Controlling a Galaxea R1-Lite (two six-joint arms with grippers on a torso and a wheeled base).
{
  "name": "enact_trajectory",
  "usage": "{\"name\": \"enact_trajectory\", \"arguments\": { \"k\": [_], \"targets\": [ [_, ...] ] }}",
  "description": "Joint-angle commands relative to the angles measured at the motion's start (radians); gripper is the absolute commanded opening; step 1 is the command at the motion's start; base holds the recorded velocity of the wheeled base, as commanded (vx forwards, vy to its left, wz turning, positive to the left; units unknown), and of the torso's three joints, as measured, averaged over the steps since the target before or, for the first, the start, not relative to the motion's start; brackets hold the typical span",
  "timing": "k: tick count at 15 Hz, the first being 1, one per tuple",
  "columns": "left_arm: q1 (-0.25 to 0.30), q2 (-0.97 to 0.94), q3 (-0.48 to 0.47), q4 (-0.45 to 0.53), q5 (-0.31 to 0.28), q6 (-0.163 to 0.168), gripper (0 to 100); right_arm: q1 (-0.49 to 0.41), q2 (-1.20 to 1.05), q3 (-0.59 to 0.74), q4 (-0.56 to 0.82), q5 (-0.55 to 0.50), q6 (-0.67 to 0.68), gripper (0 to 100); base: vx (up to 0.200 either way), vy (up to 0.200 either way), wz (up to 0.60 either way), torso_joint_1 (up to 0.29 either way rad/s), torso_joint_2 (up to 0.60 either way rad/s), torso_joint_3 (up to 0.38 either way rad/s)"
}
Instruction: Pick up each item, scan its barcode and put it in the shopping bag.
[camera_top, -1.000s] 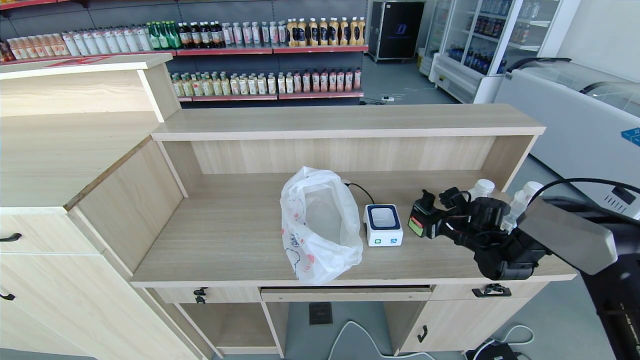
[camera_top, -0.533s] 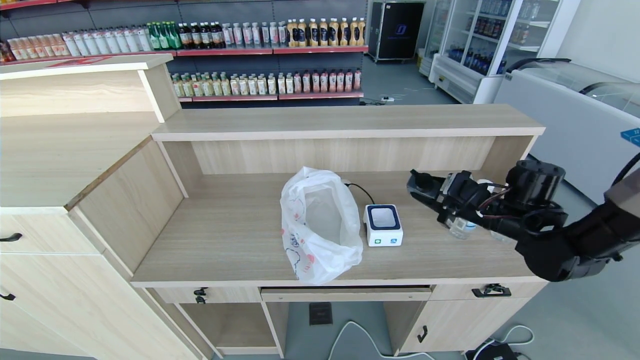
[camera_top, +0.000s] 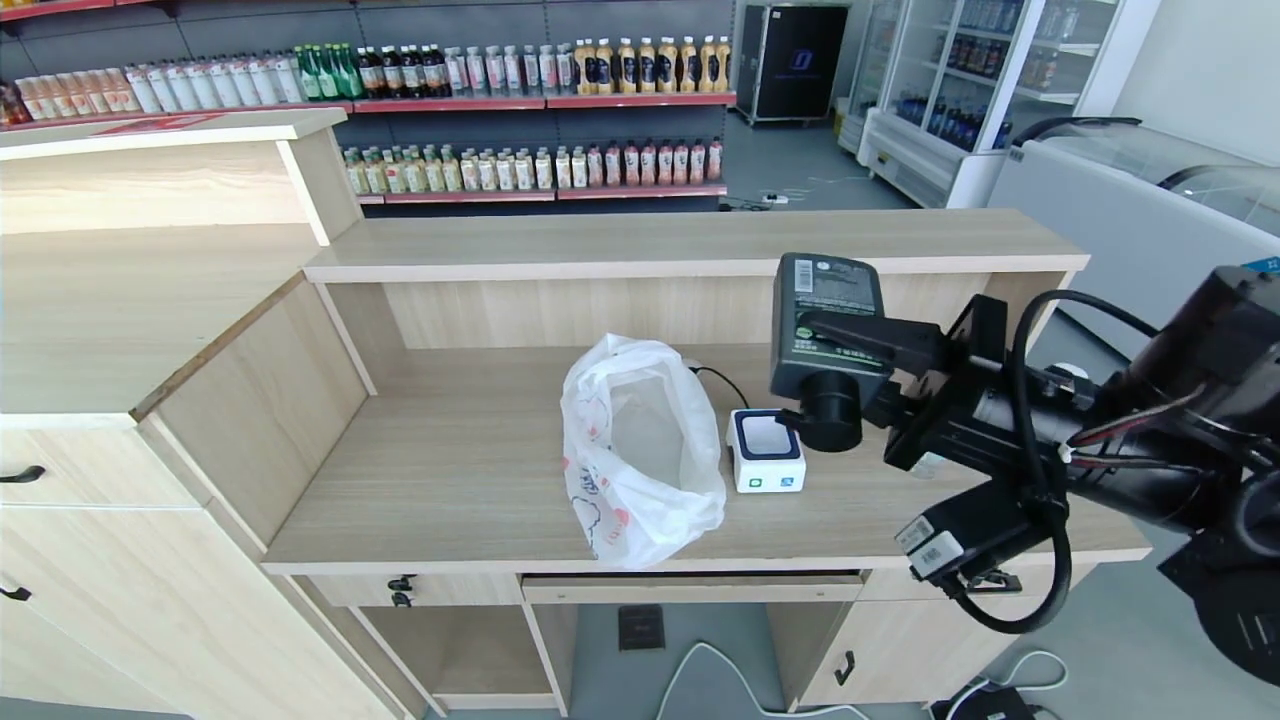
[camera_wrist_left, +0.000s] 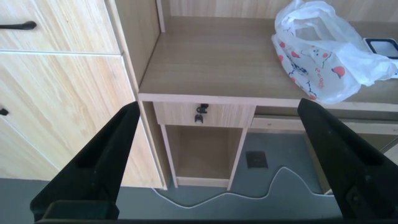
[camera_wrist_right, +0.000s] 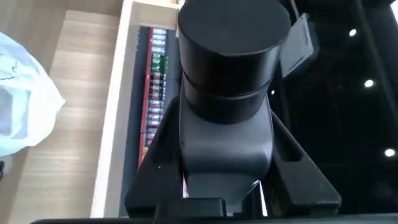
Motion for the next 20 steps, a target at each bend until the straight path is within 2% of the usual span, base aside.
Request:
{"name": "enact_trajectory", "arguments": {
  "k": [1,3,5,9,11,14,20],
  "targets": [
    [0.001,0.000,0.000,0.000,0.000,0.000,100,0.117,-0.064,0.053,0.017,-0.015,-0.096,0,0.000,0.000,0.00,0.000,0.00,0.000],
    [0.001,0.000,0.000,0.000,0.000,0.000,100,0.211,-0.064,0.131,0.005,-0.082,-0.208,0,0.000,0.000,0.00,0.000,0.00,0.000],
    [0.001,0.000,0.000,0.000,0.000,0.000,100,0.292,-0.062,0.133,0.005,-0.088,-0.324,0,0.000,0.000,0.00,0.000,0.00,0.000],
    [0.001,0.000,0.000,0.000,0.000,0.000,100,0.306,-0.085,0.133,0.009,-0.091,-0.468,0,0.000,0.000,0.00,0.000,0.00,0.000],
    [0.001,0.000,0.000,0.000,0.000,0.000,100,0.316,-0.166,0.148,0.014,-0.093,-0.539,0,0.000,0.000,0.00,0.000,0.00,0.000],
    [0.001,0.000,0.000,0.000,0.000,0.000,100,0.333,-0.189,0.174,0.020,-0.091,-0.580,0,0.000,0.000,0.00,0.000,0.00,0.000],
    [0.001,0.000,0.000,0.000,0.000,0.000,100,0.373,-0.205,0.180,0.117,-0.091,-0.652,0,0.000,0.000,0.00,0.000,0.00,0.000]
  ]
}}
